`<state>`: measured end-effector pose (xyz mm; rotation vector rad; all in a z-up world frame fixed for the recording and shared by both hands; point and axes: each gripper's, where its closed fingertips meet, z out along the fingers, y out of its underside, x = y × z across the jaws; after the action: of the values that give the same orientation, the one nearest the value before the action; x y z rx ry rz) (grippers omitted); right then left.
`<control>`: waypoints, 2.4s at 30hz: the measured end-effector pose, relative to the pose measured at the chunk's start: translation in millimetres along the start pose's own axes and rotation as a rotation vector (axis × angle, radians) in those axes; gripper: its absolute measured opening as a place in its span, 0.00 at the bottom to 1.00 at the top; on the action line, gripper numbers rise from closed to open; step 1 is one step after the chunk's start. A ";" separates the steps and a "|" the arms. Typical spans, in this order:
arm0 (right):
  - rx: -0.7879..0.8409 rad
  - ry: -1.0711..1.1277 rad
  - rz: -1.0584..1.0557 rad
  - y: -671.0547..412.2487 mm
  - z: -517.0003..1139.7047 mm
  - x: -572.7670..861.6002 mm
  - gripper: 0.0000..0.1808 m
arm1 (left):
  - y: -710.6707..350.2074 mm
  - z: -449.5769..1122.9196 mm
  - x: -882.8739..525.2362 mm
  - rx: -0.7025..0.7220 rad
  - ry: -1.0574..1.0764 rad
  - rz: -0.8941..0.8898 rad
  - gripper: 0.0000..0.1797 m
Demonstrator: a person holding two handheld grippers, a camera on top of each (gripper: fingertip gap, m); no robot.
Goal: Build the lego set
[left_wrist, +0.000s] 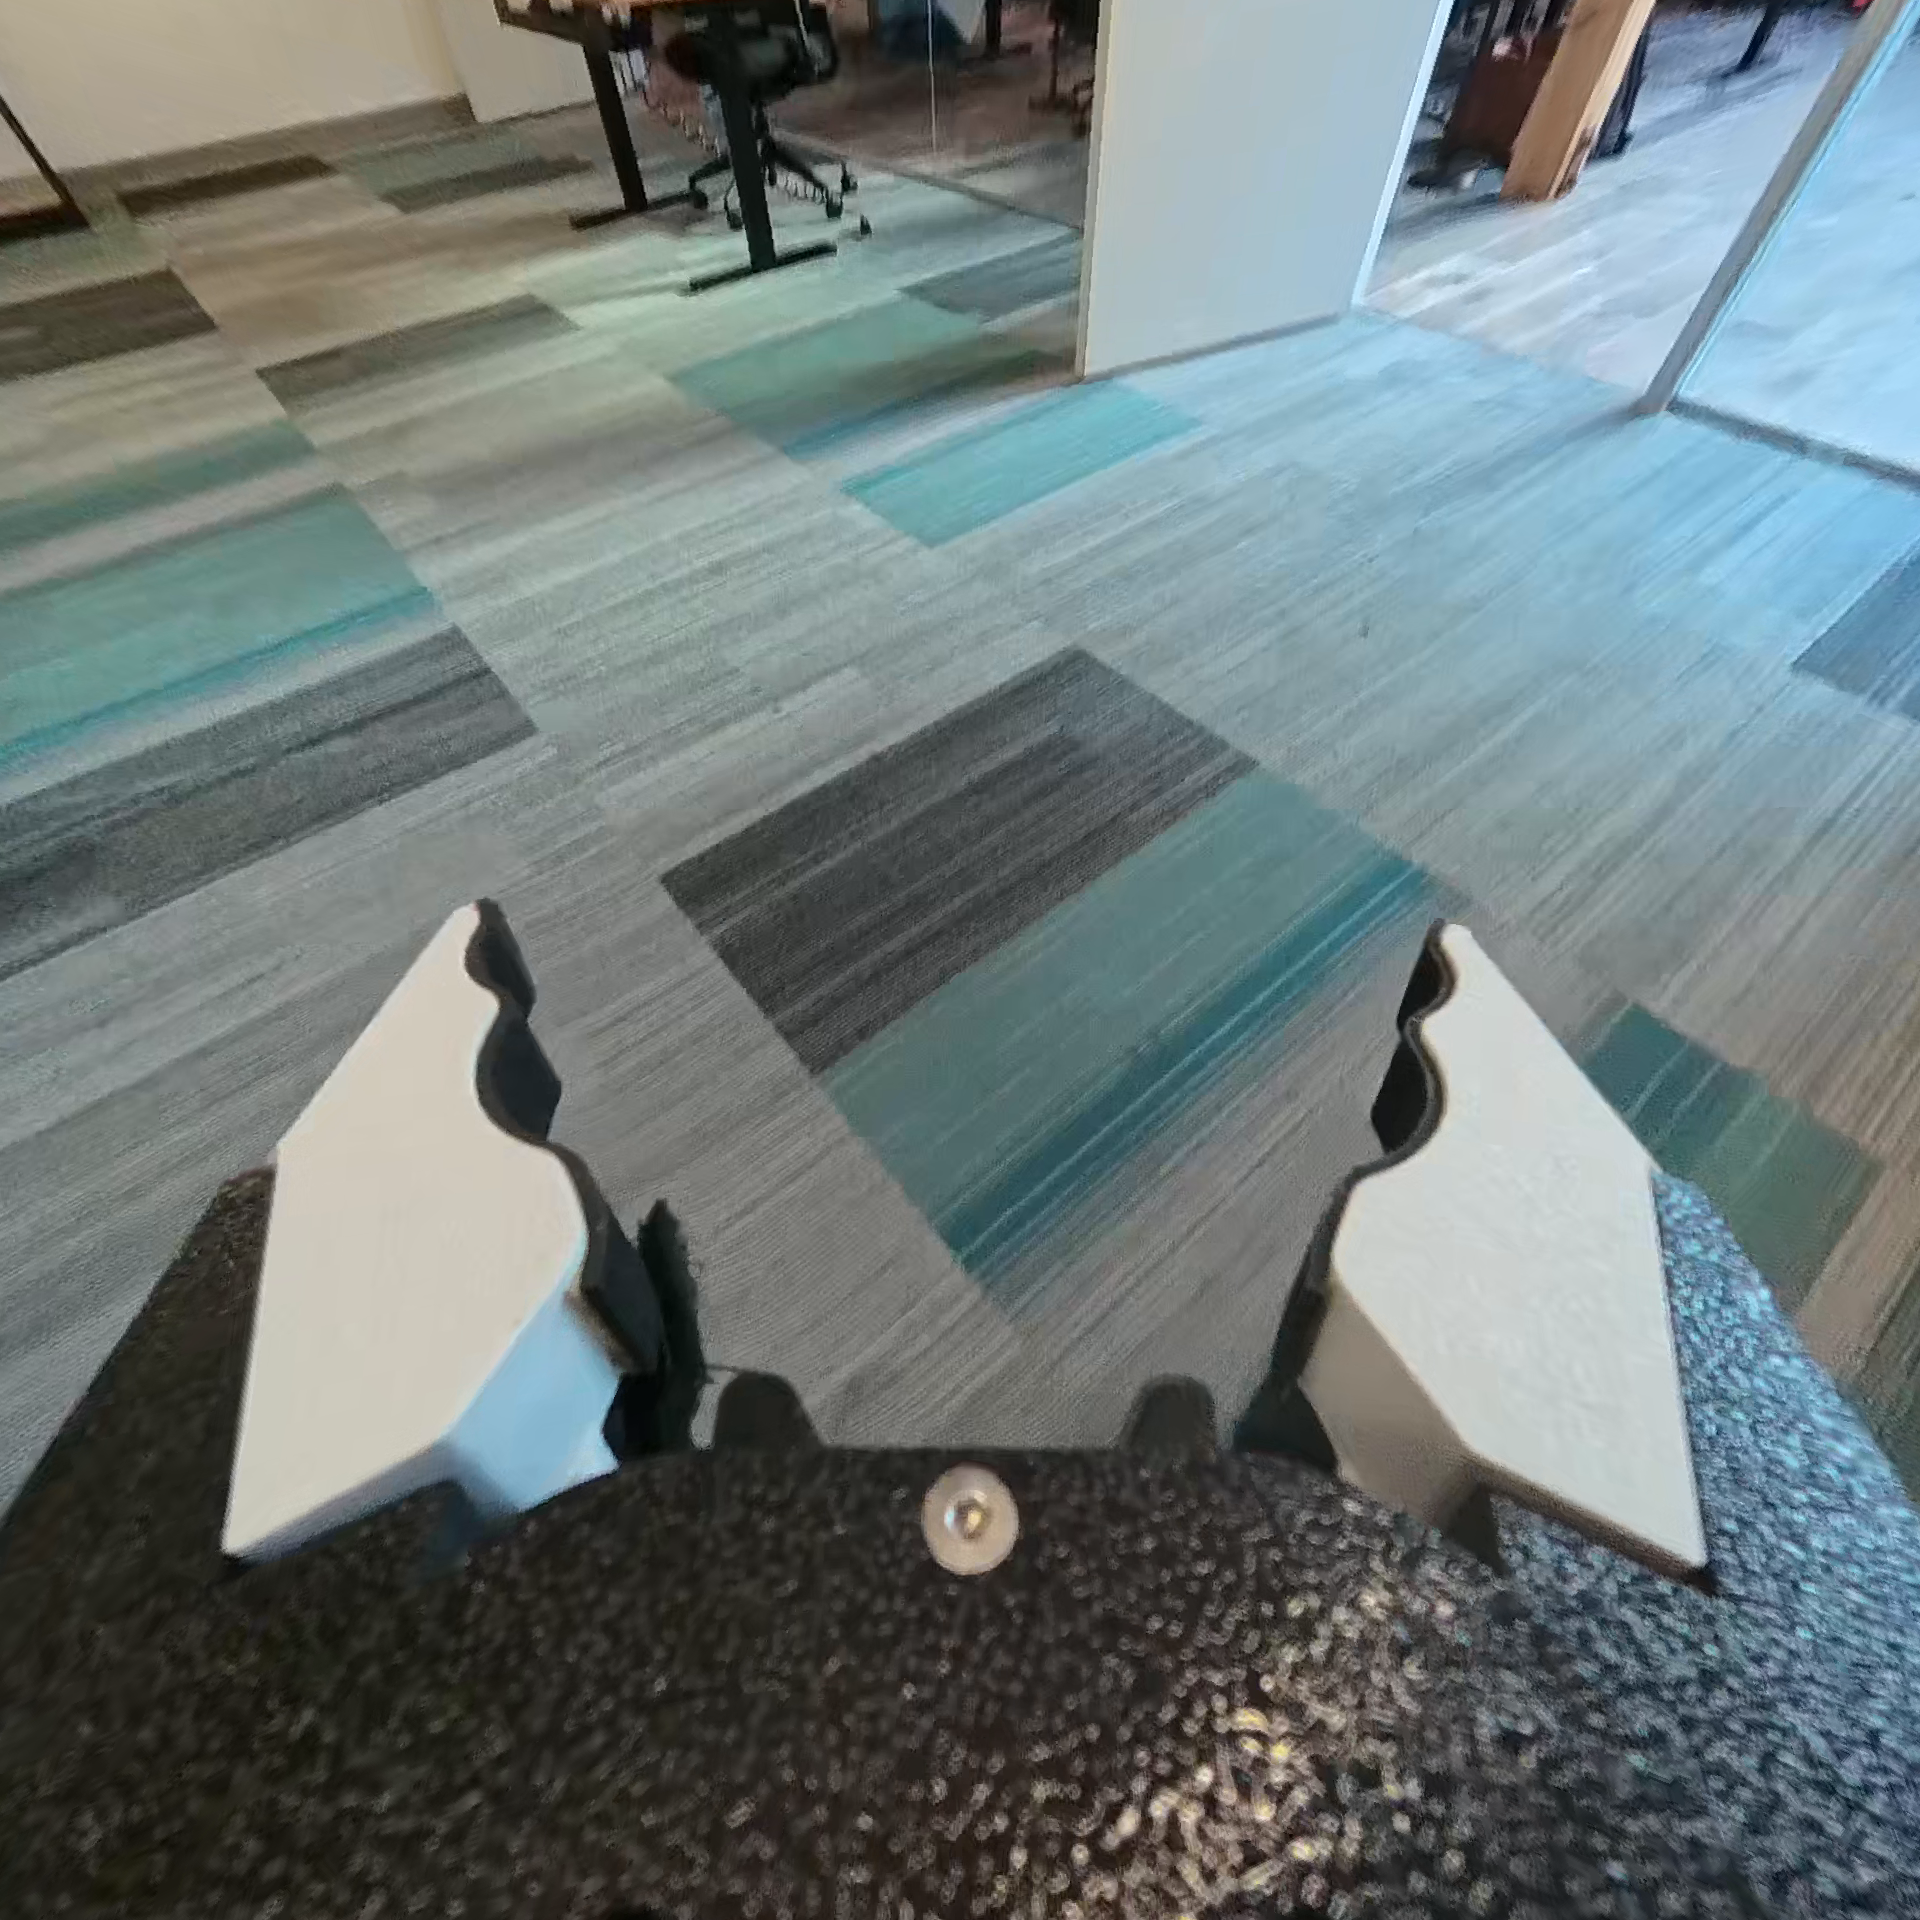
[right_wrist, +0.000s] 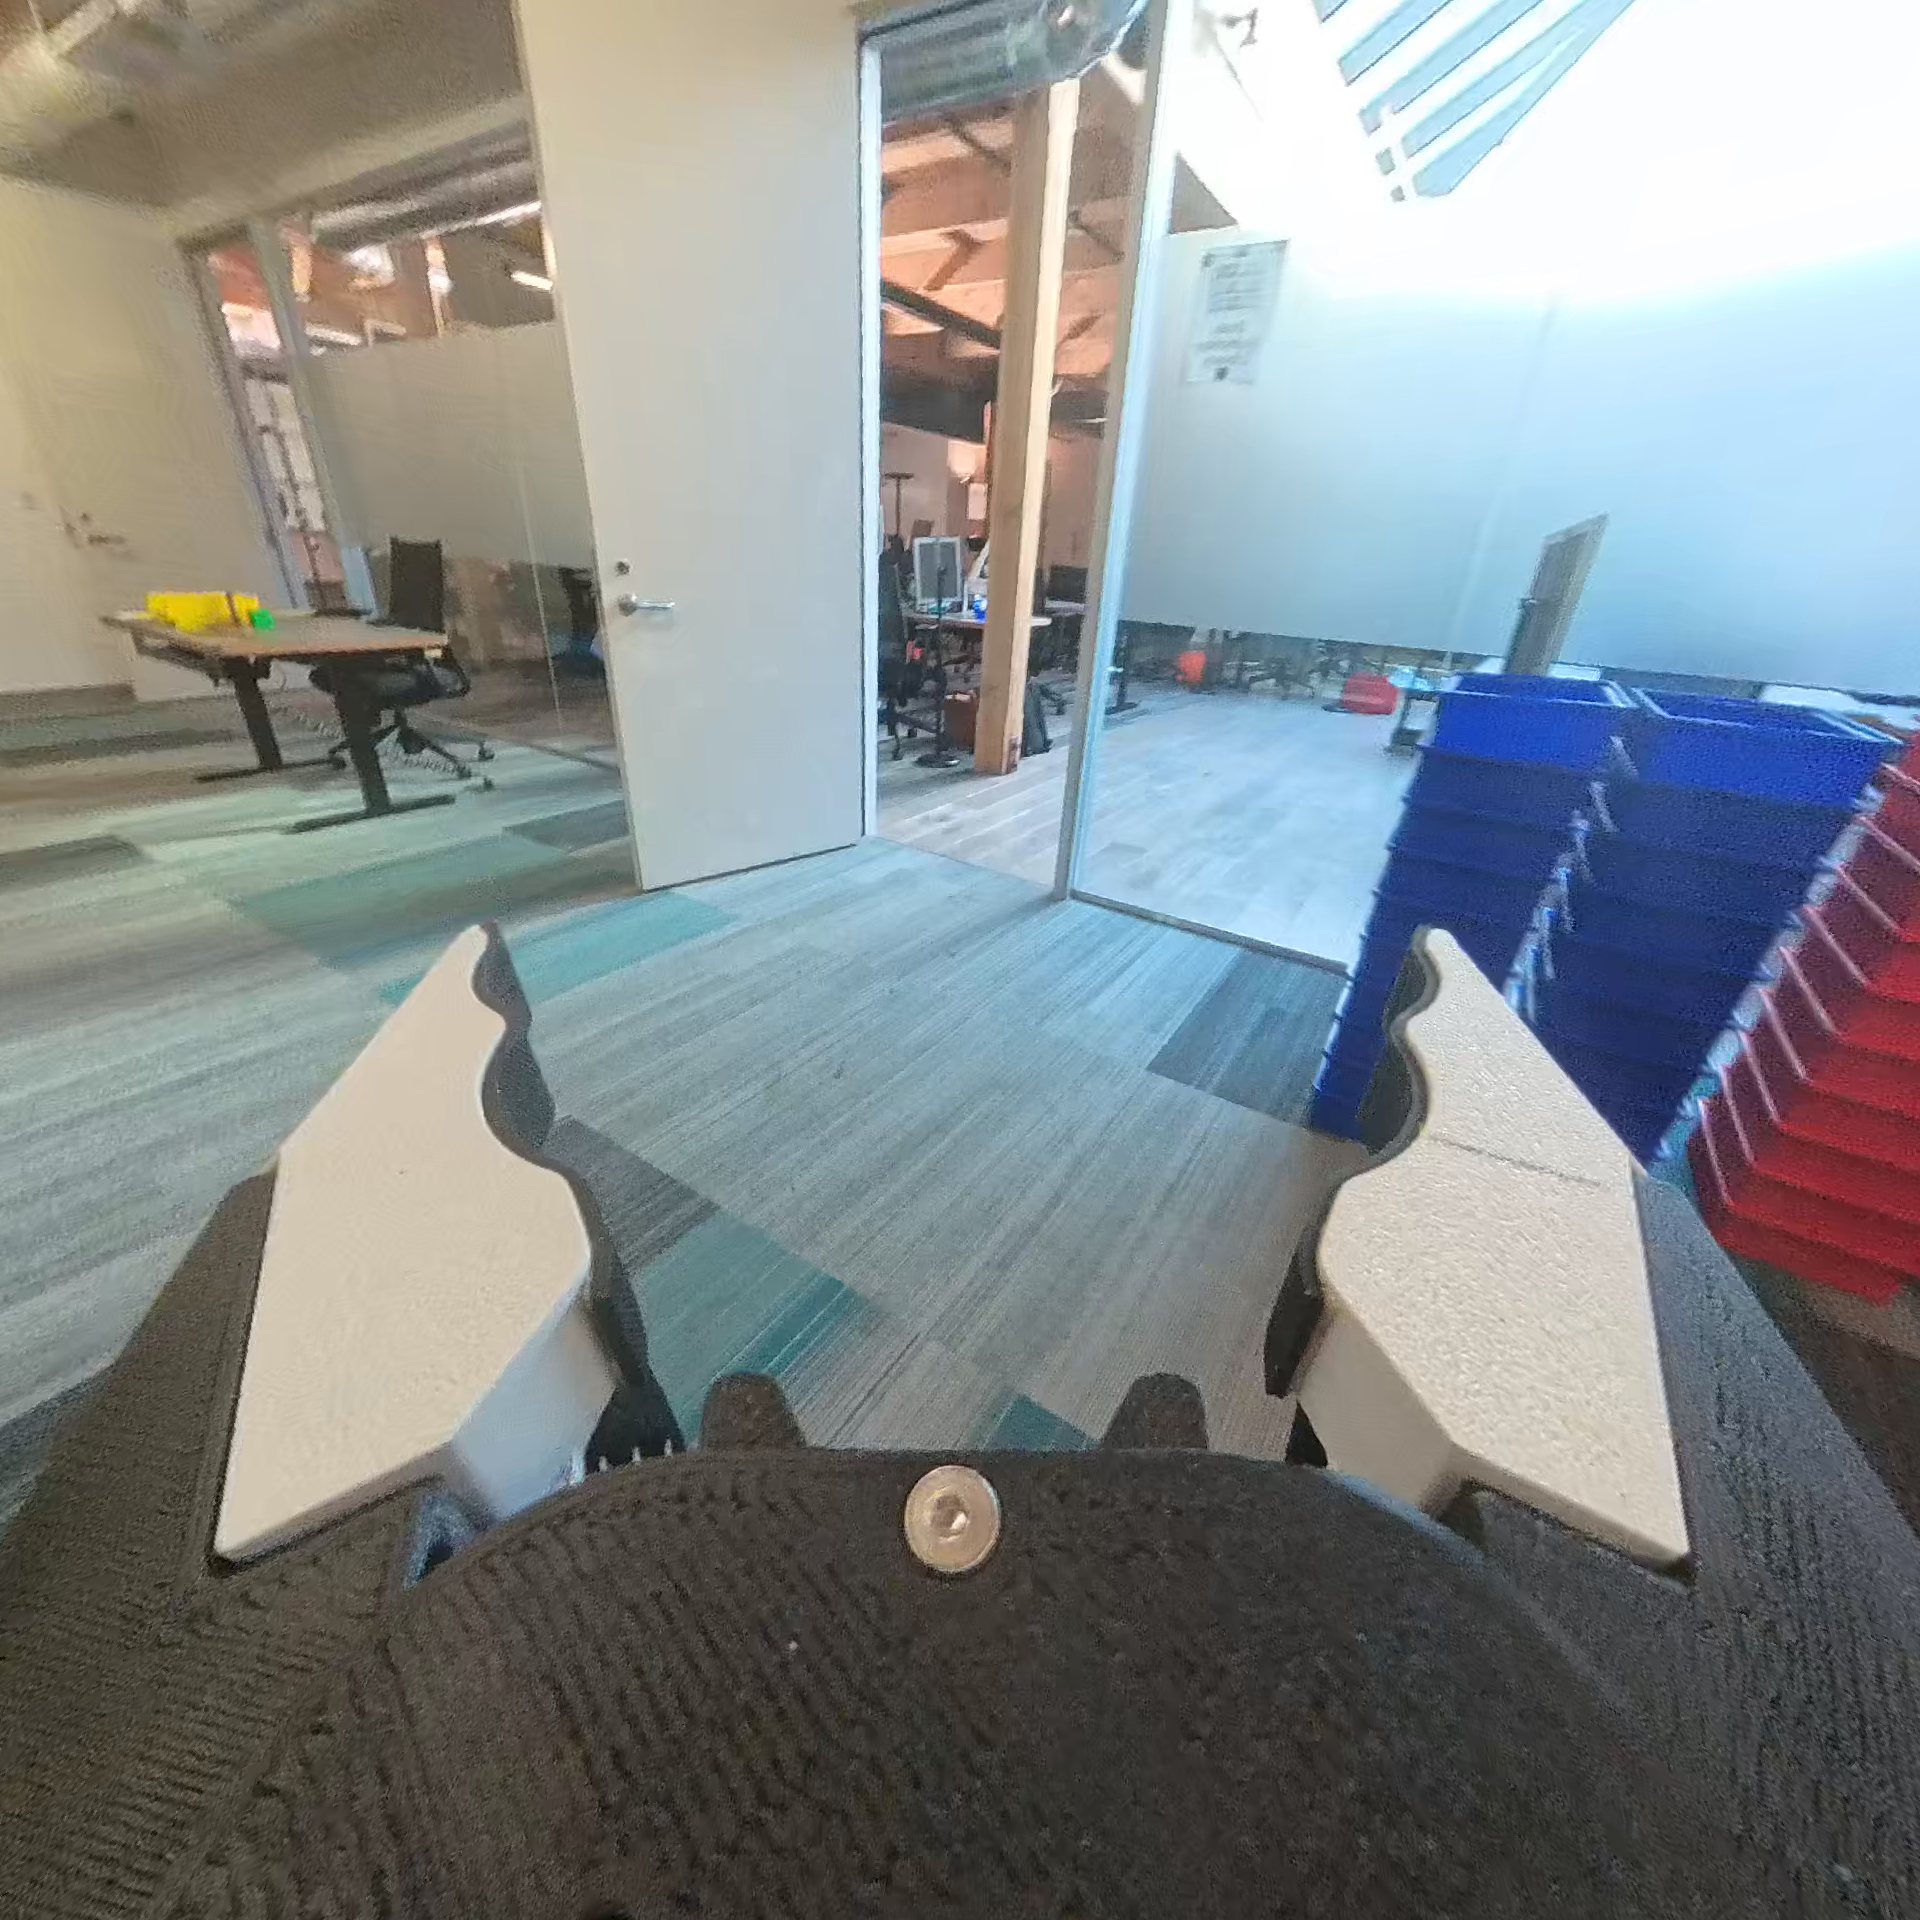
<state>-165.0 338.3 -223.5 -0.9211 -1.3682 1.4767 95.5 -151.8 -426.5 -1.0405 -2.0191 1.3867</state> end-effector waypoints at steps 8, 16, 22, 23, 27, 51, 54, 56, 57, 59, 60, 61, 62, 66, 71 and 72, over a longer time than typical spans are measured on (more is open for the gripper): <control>-0.039 0.054 -0.088 30.8 161.3 8.4 0.86 | -152.0 209.7 115.2 0.188 0.138 0.084 0.88; -0.081 0.140 -0.041 91.9 339.5 58.6 0.86 | -220.2 378.5 239.6 0.202 0.203 0.089 0.88; -0.052 0.244 -0.050 80.8 446.2 109.8 0.86 | -286.0 480.6 342.7 0.240 0.329 0.162 0.88; -0.060 0.258 -0.040 81.9 456.8 117.1 0.86 | -294.3 496.4 357.5 0.239 0.351 0.158 0.88; -0.070 0.405 -0.069 86.0 473.8 155.5 0.86 | -310.8 554.8 430.0 0.216 0.492 0.196 0.88; -0.074 1.851 0.017 77.1 -104.1 232.1 0.88 | -306.0 261.9 1008.4 0.477 1.481 0.339 0.88; -0.035 1.936 -0.037 53.7 -174.2 247.8 0.86 | -229.8 148.9 1039.1 0.414 1.662 0.430 0.89; 0.029 1.993 -0.184 19.8 -213.1 248.6 0.78 | -186.0 80.6 1057.4 0.405 1.752 0.506 0.89; 0.026 2.017 -0.235 8.2 -230.6 249.3 0.77 | -169.3 49.4 1066.3 0.388 1.791 0.521 0.87; 0.007 2.048 -0.270 -6.7 -261.1 253.8 0.77 | -146.4 -7.4 1081.9 0.359 1.863 0.515 0.89; -0.004 2.057 -0.275 -11.8 -274.4 258.2 0.77 | -138.5 -31.2 1089.4 0.366 1.890 0.515 0.88; -0.020 2.065 -0.279 -15.3 -286.6 264.3 0.77 | -131.4 -51.8 1097.0 0.387 1.911 0.522 0.88; -0.033 2.070 -0.285 -18.2 -297.6 272.6 0.78 | -126.0 -69.1 1105.4 0.430 1.926 0.534 0.88; -0.145 2.140 -0.453 -40.4 -350.9 318.7 0.77 | -122.4 -88.0 1168.8 0.608 1.844 0.598 0.88; -0.137 2.215 -0.614 -74.9 -416.7 403.2 0.75 | -129.4 -96.3 1276.6 0.572 1.687 0.523 0.88; -0.129 2.232 -0.631 -79.6 -428.6 422.1 0.75 | -130.3 -104.1 1298.7 0.570 1.662 0.502 0.88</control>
<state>110.7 876.3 -171.1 -1.2013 0.1106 -0.4943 -646.7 920.7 -310.6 -1.5796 -0.1613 0.6101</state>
